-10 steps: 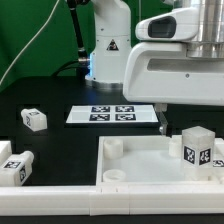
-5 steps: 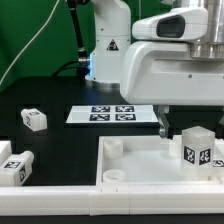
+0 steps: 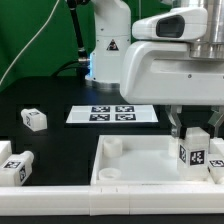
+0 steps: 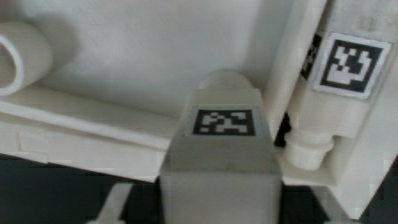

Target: Assemble one leg

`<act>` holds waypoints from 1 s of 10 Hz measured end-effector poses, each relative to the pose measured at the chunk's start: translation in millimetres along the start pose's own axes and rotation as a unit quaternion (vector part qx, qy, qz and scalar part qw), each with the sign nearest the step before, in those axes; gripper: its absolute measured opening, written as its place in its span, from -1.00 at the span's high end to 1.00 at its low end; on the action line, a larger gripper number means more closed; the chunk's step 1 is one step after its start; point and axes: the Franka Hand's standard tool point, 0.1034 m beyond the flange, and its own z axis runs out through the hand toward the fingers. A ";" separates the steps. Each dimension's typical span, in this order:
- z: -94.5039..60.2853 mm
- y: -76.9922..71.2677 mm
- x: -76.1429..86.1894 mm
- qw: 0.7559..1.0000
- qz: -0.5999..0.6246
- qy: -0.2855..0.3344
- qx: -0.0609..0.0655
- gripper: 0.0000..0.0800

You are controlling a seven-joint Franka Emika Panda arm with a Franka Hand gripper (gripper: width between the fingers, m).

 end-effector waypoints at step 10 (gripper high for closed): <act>0.2 15.9 -9.8 0.904 0.427 -0.020 -0.013 0.29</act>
Offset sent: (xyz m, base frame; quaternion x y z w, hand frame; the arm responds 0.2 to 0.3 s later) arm -0.0088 0.0036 -0.0029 -0.0110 -0.0079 0.3065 0.9518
